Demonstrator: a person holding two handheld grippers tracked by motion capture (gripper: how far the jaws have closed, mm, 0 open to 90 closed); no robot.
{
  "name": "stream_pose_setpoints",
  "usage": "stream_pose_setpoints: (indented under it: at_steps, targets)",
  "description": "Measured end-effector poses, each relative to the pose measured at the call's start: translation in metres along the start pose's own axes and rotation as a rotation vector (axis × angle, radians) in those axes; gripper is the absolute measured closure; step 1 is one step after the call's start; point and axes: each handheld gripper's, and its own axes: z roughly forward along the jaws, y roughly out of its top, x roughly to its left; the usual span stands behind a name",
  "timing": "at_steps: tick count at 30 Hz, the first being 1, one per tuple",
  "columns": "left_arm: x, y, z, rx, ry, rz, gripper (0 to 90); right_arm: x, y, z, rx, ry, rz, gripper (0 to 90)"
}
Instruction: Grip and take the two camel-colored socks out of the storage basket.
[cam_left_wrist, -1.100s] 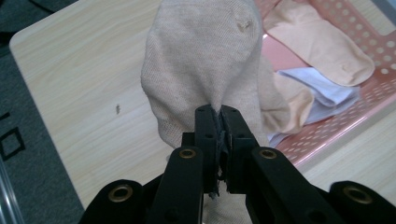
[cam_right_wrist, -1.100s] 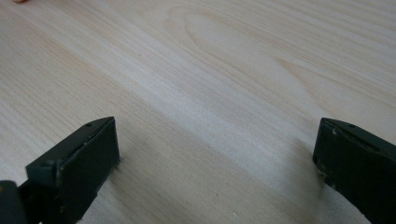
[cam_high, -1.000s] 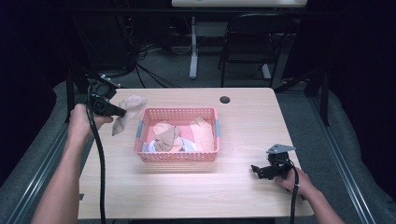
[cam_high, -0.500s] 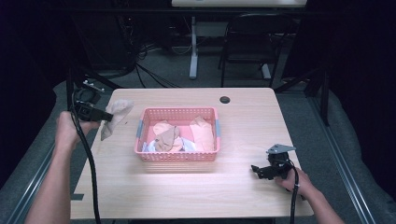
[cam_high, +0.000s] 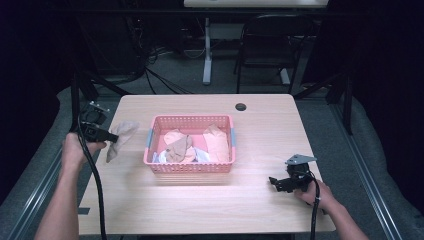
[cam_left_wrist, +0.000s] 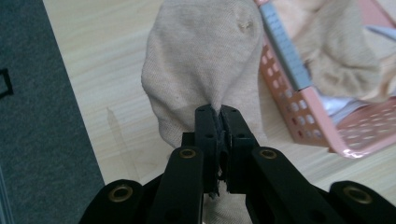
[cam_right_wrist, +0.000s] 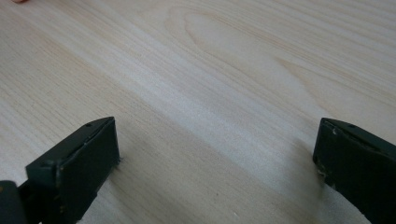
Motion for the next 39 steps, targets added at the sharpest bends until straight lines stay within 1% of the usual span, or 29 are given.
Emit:
stream_pose_setpoints:
  at_steps: [3, 7, 8, 9, 11, 13, 14, 15, 17, 19, 22, 24, 25, 26, 27, 28, 29, 30, 31, 34, 37, 38, 39]
  targets:
    - [0.005, -0.005, 0.011, 0.011, -0.002, -0.022, 86.6, 0.000, 0.000, 0.000, 0.002, 0.002, -0.002, 0.0]
    - [0.008, -0.013, 0.025, 0.018, -0.007, -0.038, 86.6, 0.000, 0.000, 0.000, -0.001, 0.000, 0.000, 0.0]
    - [0.009, -0.017, 0.034, 0.030, 0.004, -0.044, 86.6, 0.000, 0.000, 0.000, 0.000, 0.000, 0.000, 0.0]
    - [0.009, -0.017, 0.034, 0.030, 0.004, -0.044, 86.6, 0.000, 0.000, 0.000, 0.000, 0.000, 0.000, 0.0]
    - [0.011, -0.021, 0.041, 0.013, -0.027, -0.064, 86.5, 0.000, 0.000, 0.000, 0.000, 0.000, 0.000, 0.0]
    - [0.013, -0.025, 0.051, 0.024, -0.017, -0.064, 86.5, 0.000, 0.000, 0.000, 0.000, 0.000, 0.000, 0.0]
    - [0.013, -0.028, 0.055, 0.032, -0.024, -0.067, 86.5, 0.000, 0.000, 0.000, -0.001, 0.000, 0.000, 0.0]
    - [0.013, -0.030, 0.060, 0.037, -0.016, -0.065, 86.5, 0.000, 0.000, 0.000, 0.000, 0.000, 0.000, 0.0]
    - [0.013, -0.033, 0.069, 0.065, 0.001, -0.062, 86.4, 0.000, 0.000, 0.000, 0.000, 0.000, 0.000, 0.0]
    - [0.013, -0.037, 0.077, 0.084, 0.026, -0.063, 86.4, 0.000, 0.000, 0.000, -0.001, 0.000, 0.000, 0.0]
    - [0.016, -0.042, 0.086, 0.114, 0.020, -0.091, 85.7, 0.000, 0.000, 0.000, -0.001, 0.000, 0.000, 0.0]
    - [0.019, -0.043, 0.087, 0.103, -0.004, -0.120, 84.5, 0.000, 0.000, 0.000, 0.000, 0.000, -0.001, 0.0]
    - [0.019, -0.043, 0.086, 0.096, -0.003, -0.124, 82.6, 0.000, 0.000, 0.000, 0.000, 0.000, 0.000, 0.0]
    - [0.019, -0.042, 0.084, 0.094, -0.002, -0.126, 78.3, 0.000, 0.000, 0.000, -0.001, 0.000, 0.000, 0.0]
    - [0.019, -0.040, 0.081, 0.086, 0.001, -0.129, 71.4, 0.000, 0.000, 0.000, 0.000, 0.000, 0.000, 0.0]
    - [0.018, -0.039, 0.077, 0.066, 0.007, -0.128, 66.8, 0.000, 0.000, 0.000, -0.001, 0.000, 0.000, 0.0]
    - [0.018, -0.037, 0.072, 0.057, 0.020, -0.132, 59.5, 0.000, 0.000, 0.000, -0.001, 0.000, 0.000, 0.0]
    - [0.017, -0.035, 0.067, 0.047, 0.031, -0.139, 49.6, 0.000, 0.000, 0.000, -0.001, 0.000, 0.000, 0.0]
    - [0.017, -0.033, 0.062, 0.034, 0.038, -0.141, 41.6, 0.000, 0.000, 0.000, 0.000, 0.000, 0.000, 0.0]
    - [0.014, -0.026, 0.045, 0.000, 0.031, -0.138, 26.8, 0.000, 0.000, 0.000, 0.000, 0.000, 0.000, 0.0]
    - [0.009, -0.019, 0.030, -0.027, 0.024, -0.118, 16.4, 0.000, 0.000, 0.000, 0.000, 0.000, 0.000, 0.0]
    - [0.006, -0.014, 0.022, -0.047, 0.019, -0.108, 14.9, 0.000, 0.000, 0.000, 0.000, 0.000, 0.000, 0.0]
    - [0.006, -0.014, 0.022, -0.047, 0.019, -0.108, 10.7, 0.000, 0.000, 0.000, 0.000, 0.000, 0.000, 0.0]
